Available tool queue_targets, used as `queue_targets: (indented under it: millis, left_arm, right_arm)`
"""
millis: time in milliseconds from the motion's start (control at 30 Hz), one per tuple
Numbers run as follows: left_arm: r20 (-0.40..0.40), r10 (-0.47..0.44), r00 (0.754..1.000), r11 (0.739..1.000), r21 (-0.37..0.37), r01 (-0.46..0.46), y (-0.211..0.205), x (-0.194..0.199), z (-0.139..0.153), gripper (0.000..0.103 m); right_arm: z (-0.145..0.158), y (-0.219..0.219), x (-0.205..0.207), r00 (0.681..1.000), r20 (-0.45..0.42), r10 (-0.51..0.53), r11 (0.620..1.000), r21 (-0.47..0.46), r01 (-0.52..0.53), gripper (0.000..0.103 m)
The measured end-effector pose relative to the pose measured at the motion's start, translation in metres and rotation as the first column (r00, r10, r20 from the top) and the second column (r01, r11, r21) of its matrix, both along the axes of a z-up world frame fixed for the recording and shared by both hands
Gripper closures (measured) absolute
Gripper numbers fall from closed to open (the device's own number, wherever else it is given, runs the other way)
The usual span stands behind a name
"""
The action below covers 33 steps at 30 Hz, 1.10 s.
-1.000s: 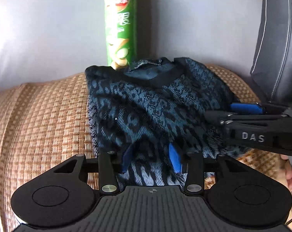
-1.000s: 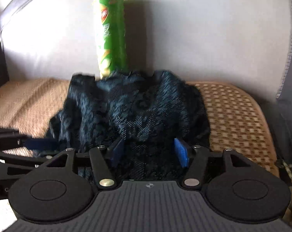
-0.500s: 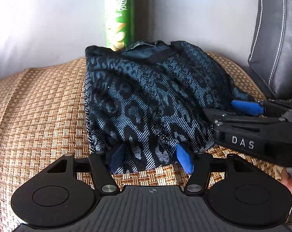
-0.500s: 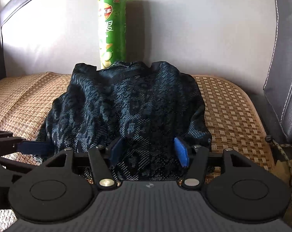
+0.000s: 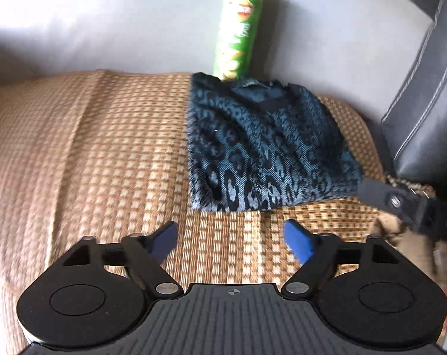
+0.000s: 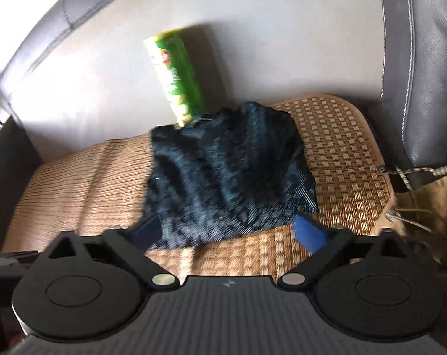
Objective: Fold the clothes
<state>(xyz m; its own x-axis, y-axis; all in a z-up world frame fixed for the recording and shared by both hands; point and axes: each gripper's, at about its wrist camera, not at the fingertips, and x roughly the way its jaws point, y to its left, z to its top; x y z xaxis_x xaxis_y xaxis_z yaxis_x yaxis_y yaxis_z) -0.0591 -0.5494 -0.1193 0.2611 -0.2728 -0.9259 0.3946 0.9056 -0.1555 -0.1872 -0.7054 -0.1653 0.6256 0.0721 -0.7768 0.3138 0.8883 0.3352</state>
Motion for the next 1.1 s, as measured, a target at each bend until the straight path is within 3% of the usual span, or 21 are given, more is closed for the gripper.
queue_targets:
  millis: [167,333,467,733,1100]
  left_arm:
    - [-0.104,0.001,0.995,1.0,0.008,0.0,0.002,-0.003,0.02,0.008]
    - [-0.088,-0.005,0.996,1.0,-0.001,0.005,0.004,-0.007,0.046,0.008]
    - [0.011,-0.085,0.996,0.995,0.046,0.084,-0.007,-0.018,0.069,0.008]
    - [0.062,-0.102,0.993,0.989,0.109,0.095,-0.018,-0.027,0.065,0.008]
    - [0.072,-0.07,0.995,0.994,0.087,0.064,-0.019,-0.022,0.073,0.008]
  right_arm:
    - [0.048,0.004,-0.013,0.998,0.041,0.04,0.999,-0.034,-0.038,0.0]
    - [0.081,0.006,-0.018,0.998,0.028,0.054,0.997,-0.062,-0.052,0.0]
    - [0.098,0.014,-0.018,0.994,0.014,0.107,0.988,-0.118,-0.104,0.0]
    - [0.094,0.017,-0.015,0.989,-0.056,0.137,0.974,-0.175,-0.145,0.0]
    - [0.096,0.016,-0.013,0.989,-0.063,0.13,0.973,-0.181,-0.14,0.0]
